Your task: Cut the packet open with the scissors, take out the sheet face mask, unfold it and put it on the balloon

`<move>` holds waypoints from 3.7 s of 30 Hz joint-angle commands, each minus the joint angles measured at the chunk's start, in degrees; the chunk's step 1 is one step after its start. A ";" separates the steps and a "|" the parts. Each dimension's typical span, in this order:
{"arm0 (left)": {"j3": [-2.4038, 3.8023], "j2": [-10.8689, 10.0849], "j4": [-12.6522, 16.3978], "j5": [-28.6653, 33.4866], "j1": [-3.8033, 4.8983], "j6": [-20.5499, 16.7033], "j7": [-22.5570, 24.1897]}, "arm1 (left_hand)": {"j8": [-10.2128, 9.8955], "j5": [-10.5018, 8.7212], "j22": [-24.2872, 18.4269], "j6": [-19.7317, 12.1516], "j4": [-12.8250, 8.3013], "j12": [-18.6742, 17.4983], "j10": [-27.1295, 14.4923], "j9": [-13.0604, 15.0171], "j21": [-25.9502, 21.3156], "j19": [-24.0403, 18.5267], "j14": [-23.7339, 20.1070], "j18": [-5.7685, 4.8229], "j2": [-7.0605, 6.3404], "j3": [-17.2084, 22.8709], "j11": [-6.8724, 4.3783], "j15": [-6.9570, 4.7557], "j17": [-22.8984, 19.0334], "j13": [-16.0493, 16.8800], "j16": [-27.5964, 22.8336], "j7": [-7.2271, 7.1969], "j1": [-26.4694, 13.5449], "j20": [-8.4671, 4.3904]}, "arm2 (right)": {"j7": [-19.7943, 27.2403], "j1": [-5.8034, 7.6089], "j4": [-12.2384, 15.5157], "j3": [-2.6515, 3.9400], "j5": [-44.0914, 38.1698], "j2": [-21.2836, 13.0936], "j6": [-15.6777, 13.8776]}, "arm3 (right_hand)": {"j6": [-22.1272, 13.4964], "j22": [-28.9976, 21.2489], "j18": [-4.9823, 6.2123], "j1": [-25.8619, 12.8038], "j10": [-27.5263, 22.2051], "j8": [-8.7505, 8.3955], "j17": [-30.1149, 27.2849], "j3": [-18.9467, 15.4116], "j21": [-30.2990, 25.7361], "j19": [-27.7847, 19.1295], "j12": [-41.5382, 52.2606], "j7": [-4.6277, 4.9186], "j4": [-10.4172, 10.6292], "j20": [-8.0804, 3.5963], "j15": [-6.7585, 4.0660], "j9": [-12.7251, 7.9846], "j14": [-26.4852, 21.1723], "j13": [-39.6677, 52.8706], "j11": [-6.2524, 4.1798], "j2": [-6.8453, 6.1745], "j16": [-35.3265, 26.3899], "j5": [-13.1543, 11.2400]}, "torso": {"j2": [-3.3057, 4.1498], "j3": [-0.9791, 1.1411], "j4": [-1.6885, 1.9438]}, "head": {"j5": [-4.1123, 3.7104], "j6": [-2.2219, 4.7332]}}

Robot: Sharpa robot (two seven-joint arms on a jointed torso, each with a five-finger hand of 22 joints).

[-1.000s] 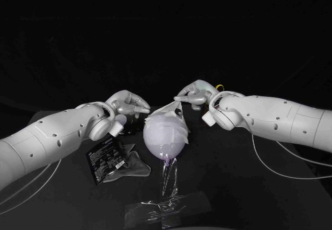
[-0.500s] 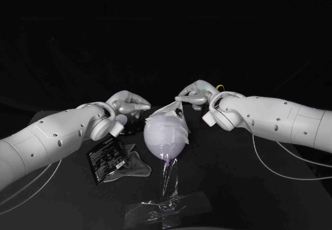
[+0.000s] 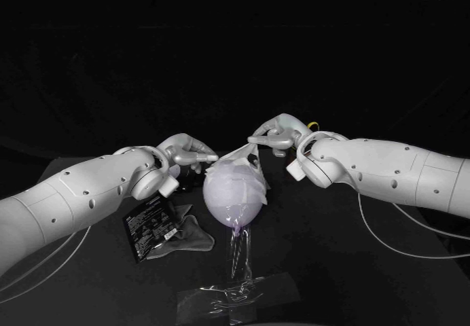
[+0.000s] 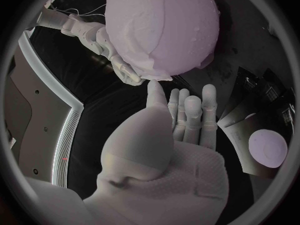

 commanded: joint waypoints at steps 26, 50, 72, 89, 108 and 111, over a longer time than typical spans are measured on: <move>0.07 0.91 -0.32 3.82 0.07 4.43 0.59 | -0.09 -0.17 -0.67 2.62 1.23 0.46 -0.66 -0.60 -1.31 0.00 -1.98 0.69 1.26 -0.51 0.40 0.51 -1.22 -0.04 0.28 -2.02 -0.91 0.99 | 1.80 0.02 2.78 0.46 -0.22 -0.80 -2.82 | -0.15 7.09 0.34 0.56 6.05 3.03 15.05 0.57 0.41 0.40 0.21 -0.52 -0.15 -0.04 -0.55 6.20 6.09 15.05 -0.39 -0.03 0.20 0.17 | 0.01 -0.04 0.05 | -0.26 -0.04; 0.08 1.14 -0.57 5.98 0.06 6.26 2.32 | 1.00 -0.18 -0.79 6.67 -2.70 1.80 -1.31 -0.71 -1.77 -0.26 -1.03 0.75 6.28 3.46 0.51 0.78 1.25 0.27 1.93 -4.16 6.62 1.44 | 1.88 0.14 3.73 0.71 -0.27 -1.12 -3.34 | -0.25 7.11 0.33 0.55 6.05 3.23 15.05 0.73 0.44 0.47 0.21 -0.53 -0.20 -0.06 -0.57 6.39 6.09 15.05 -0.41 -0.02 0.20 0.17 | 0.02 -0.05 0.06 | -0.47 -0.01; 0.08 1.22 -0.89 7.59 0.05 3.42 4.65 | 4.68 -0.20 0.89 8.92 -6.23 4.73 2.60 3.11 0.48 -0.08 5.84 0.79 8.04 7.18 -2.57 -2.10 8.36 1.10 4.42 -4.23 9.81 0.37 | 1.73 0.15 3.41 0.72 -0.25 -0.96 -3.34 | -0.33 7.09 0.34 0.49 6.05 3.35 15.05 0.81 0.38 0.47 0.21 -0.52 -0.21 -0.08 -0.58 6.52 6.09 15.05 -0.41 -0.04 0.20 0.18 | -0.01 -0.03 0.04 | -0.26 -0.16; 0.28 1.28 -1.17 7.98 0.13 -0.75 4.84 | 5.58 -0.18 1.65 7.35 -6.22 5.62 2.00 5.58 1.44 -0.08 7.17 0.79 7.92 8.94 -2.95 -2.53 9.39 1.45 4.65 -3.85 10.17 0.00 | 0.50 0.16 1.12 0.71 -1.95 -0.27 -4.84 | -0.39 7.10 0.33 0.46 6.05 3.45 15.05 0.86 0.39 0.50 0.21 -0.53 -0.23 -0.09 -0.59 6.62 6.09 15.05 -0.42 -0.08 0.20 0.18 | 0.03 -0.05 0.08 | -0.29 0.02; 0.59 2.95 -2.58 5.47 1.07 -0.04 0.63 | 6.15 -0.17 2.41 6.34 -6.19 6.70 1.84 7.66 2.62 0.42 10.83 0.83 7.55 10.06 -3.34 -2.95 12.87 1.81 5.26 -3.48 10.36 -0.34 | -6.56 0.16 -1.43 0.63 -6.67 1.76 -5.45 | -0.46 7.03 0.38 0.41 6.05 3.59 15.05 0.91 0.12 0.40 0.21 -0.54 -0.26 -0.11 -0.61 6.75 6.09 15.05 -0.43 -0.17 0.20 0.18 | 0.05 -0.03 0.07 | -0.35 0.19; 0.59 3.20 -2.77 4.40 1.13 -0.44 -0.18 | 6.17 -0.17 2.45 6.28 -6.20 6.75 1.81 7.78 2.70 0.46 11.01 0.84 7.55 10.14 -3.36 -2.97 13.03 1.82 5.29 -3.45 10.40 -0.36 | -7.16 0.16 -1.47 0.61 -7.16 1.89 -5.49 | -0.47 6.99 0.41 0.39 6.05 3.62 15.05 0.92 -0.02 0.33 0.21 -0.54 -0.25 -0.11 -0.61 6.78 6.09 15.05 -0.43 -0.17 0.20 0.18 | 0.01 -0.04 0.06 | -0.45 0.14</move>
